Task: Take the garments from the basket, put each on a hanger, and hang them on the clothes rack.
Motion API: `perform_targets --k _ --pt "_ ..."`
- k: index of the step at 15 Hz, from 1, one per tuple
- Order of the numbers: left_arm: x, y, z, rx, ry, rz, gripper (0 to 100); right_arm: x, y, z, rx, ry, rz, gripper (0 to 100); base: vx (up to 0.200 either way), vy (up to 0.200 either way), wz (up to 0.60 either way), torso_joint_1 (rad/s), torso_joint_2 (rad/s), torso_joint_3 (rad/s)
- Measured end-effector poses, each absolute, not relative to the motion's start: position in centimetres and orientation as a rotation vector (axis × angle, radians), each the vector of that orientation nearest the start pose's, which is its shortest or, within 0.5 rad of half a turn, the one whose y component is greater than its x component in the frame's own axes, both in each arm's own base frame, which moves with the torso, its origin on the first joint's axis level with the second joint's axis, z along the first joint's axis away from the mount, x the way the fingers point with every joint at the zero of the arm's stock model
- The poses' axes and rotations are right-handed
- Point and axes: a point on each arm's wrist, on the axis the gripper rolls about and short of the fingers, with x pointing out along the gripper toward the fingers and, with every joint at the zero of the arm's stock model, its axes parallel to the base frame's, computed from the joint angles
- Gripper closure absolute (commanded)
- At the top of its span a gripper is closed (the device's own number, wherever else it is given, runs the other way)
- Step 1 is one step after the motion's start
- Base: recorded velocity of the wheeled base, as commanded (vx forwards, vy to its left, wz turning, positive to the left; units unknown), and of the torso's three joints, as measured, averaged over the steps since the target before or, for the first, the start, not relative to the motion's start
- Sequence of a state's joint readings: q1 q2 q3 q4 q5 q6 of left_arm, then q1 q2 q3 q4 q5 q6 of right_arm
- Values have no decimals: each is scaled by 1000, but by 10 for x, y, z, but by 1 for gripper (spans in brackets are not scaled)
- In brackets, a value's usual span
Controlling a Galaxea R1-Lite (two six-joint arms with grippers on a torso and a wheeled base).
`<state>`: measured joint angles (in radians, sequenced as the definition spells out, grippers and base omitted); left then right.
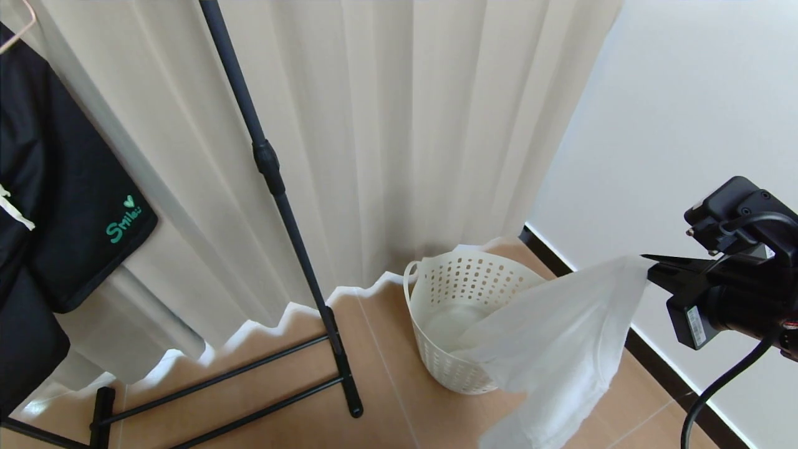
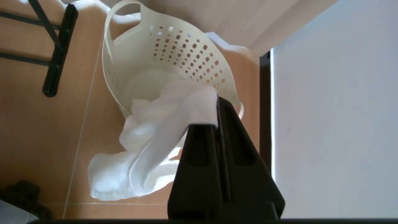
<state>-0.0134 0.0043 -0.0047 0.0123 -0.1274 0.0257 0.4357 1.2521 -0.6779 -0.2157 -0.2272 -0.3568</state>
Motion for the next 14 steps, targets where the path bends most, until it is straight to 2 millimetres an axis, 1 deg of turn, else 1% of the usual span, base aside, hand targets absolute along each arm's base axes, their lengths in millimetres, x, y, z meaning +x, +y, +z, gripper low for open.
perform_targets --k 5,11,14 --pt "-23 -3 75 25 11 -141 0 173 75 216 -471 306 267 100 0 0 0 127 -476 -142" --pt "-23 -3 76 24 10 -141 0 172 74 217 -470 303 266 100 0 0 0 175 -510 -131" --pt "-23 -3 76 24 10 -141 0 171 74 217 -469 302 266 100 0 0 0 206 -530 -264"
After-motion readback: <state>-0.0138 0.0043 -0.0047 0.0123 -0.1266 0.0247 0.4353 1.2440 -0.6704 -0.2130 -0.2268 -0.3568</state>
